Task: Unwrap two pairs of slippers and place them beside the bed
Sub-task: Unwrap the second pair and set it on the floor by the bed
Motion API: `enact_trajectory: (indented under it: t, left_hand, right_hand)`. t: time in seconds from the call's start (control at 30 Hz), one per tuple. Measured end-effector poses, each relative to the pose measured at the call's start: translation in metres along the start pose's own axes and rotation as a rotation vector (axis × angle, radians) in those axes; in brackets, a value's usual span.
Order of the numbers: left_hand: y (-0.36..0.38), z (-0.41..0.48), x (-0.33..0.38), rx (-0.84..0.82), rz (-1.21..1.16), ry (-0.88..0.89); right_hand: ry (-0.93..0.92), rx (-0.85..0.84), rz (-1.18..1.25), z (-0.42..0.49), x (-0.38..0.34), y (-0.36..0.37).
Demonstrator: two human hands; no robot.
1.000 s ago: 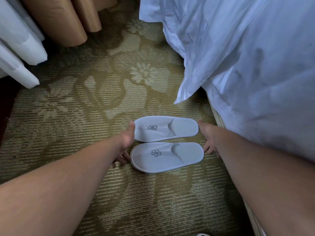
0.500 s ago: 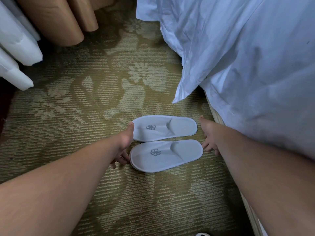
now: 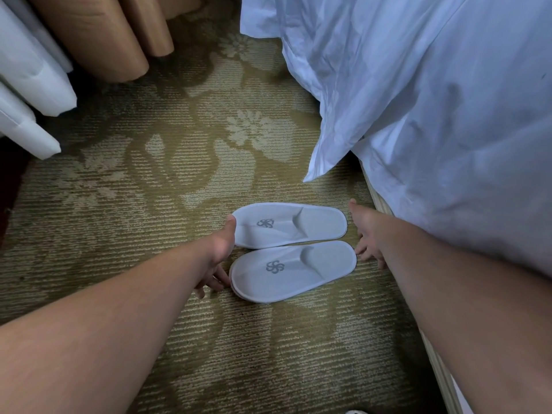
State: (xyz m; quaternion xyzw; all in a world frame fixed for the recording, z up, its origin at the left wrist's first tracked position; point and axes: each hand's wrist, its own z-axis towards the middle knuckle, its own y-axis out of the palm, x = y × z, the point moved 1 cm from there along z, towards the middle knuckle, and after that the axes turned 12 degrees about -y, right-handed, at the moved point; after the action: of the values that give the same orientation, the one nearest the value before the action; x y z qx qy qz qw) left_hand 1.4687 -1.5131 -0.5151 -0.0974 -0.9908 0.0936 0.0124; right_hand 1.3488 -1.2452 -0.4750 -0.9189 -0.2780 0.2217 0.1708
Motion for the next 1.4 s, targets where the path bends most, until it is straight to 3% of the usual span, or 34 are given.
enact_trajectory:
  t: [0.3,0.63,1.4]
  left_hand:
    - [0.001,-0.001,0.0,-0.001,-0.016,-0.007]
    - [0.008,-0.011,0.009,-0.055,-0.277,-0.061]
    - [0.006,-0.015,0.009,-0.047,-0.291,0.015]
  right_hand:
    - [-0.001,-0.028,-0.018,-0.001,0.0,-0.001]
    - [0.008,-0.063,-0.055,-0.001,-0.006,0.0]
    - [0.03,-0.074,-0.057,0.004,0.002,0.001]
